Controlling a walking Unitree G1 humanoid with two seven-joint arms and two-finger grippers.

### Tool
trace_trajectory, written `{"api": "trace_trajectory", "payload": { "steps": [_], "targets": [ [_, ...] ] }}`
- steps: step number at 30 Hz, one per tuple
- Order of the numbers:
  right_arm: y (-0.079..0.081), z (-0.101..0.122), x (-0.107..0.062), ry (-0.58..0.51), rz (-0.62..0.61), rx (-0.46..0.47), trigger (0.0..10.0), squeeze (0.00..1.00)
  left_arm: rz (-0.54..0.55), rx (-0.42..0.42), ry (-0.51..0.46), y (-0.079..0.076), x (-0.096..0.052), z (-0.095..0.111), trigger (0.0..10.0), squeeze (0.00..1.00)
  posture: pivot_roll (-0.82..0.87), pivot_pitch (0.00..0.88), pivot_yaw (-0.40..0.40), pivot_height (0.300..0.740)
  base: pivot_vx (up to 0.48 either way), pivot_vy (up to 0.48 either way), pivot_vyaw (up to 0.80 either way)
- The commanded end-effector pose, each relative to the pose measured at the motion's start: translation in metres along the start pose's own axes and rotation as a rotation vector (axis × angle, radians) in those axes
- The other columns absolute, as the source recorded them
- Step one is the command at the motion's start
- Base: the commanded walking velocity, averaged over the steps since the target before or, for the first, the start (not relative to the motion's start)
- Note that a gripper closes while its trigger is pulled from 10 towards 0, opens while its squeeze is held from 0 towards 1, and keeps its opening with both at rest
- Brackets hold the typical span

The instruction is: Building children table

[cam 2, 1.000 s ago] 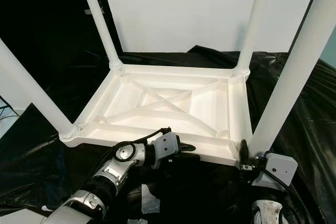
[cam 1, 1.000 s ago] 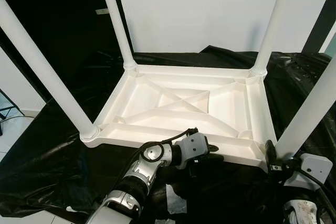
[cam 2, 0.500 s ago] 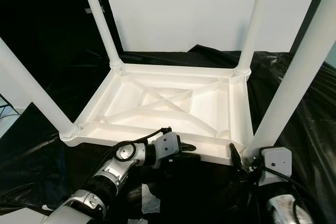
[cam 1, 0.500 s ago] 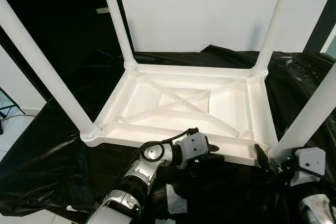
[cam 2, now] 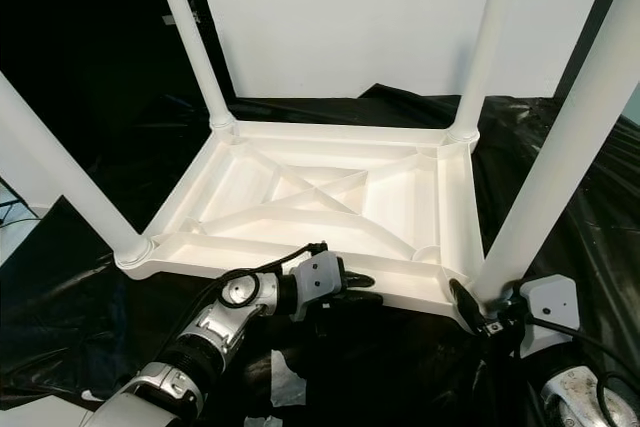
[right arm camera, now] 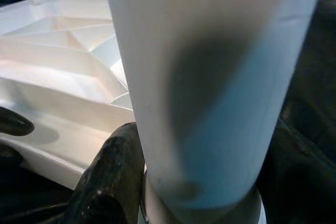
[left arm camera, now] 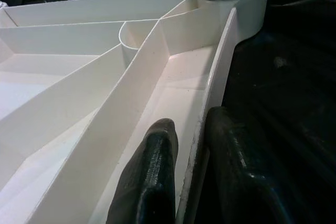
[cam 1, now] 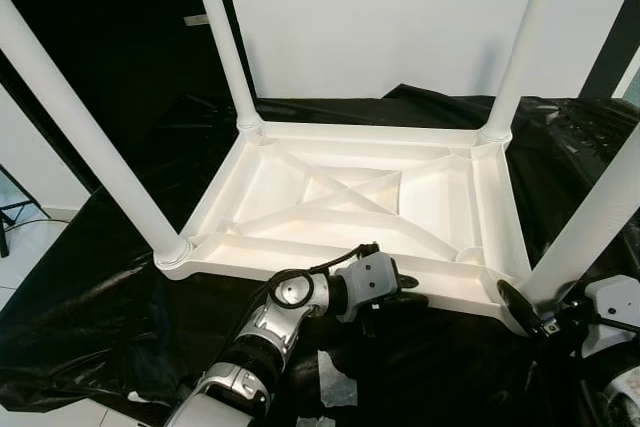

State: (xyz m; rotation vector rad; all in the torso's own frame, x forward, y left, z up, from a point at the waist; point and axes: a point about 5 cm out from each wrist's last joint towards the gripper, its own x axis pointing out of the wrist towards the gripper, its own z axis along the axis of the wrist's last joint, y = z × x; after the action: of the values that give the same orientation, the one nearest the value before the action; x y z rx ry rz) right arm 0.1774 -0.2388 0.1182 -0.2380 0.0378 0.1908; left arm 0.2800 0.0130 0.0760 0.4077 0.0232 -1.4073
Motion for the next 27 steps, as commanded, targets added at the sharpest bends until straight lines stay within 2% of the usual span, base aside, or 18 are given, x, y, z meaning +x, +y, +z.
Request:
{"api": "trace_trajectory", "payload": {
  "steps": [1,4,9,10,12,15,20,21,22,26,27],
  "targets": [
    [0.006,-0.006,0.0,0.028,-0.014,0.013,0.0,0.0,0.099,-0.111,0.133,-0.015,-0.003,-0.032,10.0,0.0,-0.13,0.0,0.067,0.74,0.0,0.0,0.0],
    [0.029,-0.023,-0.012,0.092,-0.257,0.007,0.0,0.0,0.114,-0.115,0.132,-0.015,-0.003,-0.032,10.0,0.0,-0.11,0.0,0.053,0.74,0.0,0.0,0.0],
    [0.035,-0.028,-0.017,0.117,-0.311,0.02,0.0,0.0,0.115,-0.117,0.131,-0.015,-0.004,-0.033,10.0,0.0,-0.11,0.0,0.053,0.74,0.0,0.0,0.0],
    [0.037,-0.028,-0.017,0.116,-0.387,0.045,0.0,0.0,0.112,-0.117,0.133,-0.016,-0.004,-0.033,10.0,0.0,-0.12,0.0,0.053,0.74,0.0,0.0,0.0],
    [0.037,-0.028,-0.017,0.116,-0.387,0.045,0.0,0.0,0.112,-0.117,0.133,-0.016,-0.004,-0.033,10.0,0.0,-0.12,0.0,0.053,0.74,0.0,0.0,0.0],
    [0.038,-0.027,-0.016,0.096,-0.509,0.084,0.0,0.0,0.102,-0.112,0.137,-0.016,-0.004,-0.034,10.0,0.0,-0.12,0.0,0.056,0.74,0.0,0.0,0.0],
    [0.041,-0.028,-0.013,0.096,-0.478,0.097,0.2,0.0,0.103,-0.11,0.135,-0.015,-0.003,-0.033,10.0,0.0,-0.13,0.0,0.055,0.74,0.0,0.0,0.0],
    [0.043,-0.028,-0.011,0.098,-0.45,0.101,6.4,0.0,0.102,-0.11,0.135,-0.015,-0.003,-0.033,10.0,0.0,-0.13,0.0,0.055,0.74,0.0,0.0,0.0],
    [0.046,-0.027,-0.009,0.094,-0.411,0.089,10.0,0.0,0.101,-0.111,0.135,-0.016,-0.003,-0.033,10.0,0.0,-0.13,0.0,0.055,0.74,0.0,0.0,0.0],
    [0.051,-0.025,-0.006,0.077,-0.347,0.065,10.0,0.0,0.099,-0.111,0.135,-0.017,-0.002,-0.033,10.0,0.0,-0.13,0.0,0.054,0.74,0.0,0.0,0.0],
    [0.049,-0.024,-0.004,0.061,-0.306,0.069,10.0,1.0,0.099,-0.112,0.135,-0.017,-0.002,-0.033,10.0,0.0,-0.13,0.0,0.055,0.74,0.0,0.0,0.0]
  ]
}}
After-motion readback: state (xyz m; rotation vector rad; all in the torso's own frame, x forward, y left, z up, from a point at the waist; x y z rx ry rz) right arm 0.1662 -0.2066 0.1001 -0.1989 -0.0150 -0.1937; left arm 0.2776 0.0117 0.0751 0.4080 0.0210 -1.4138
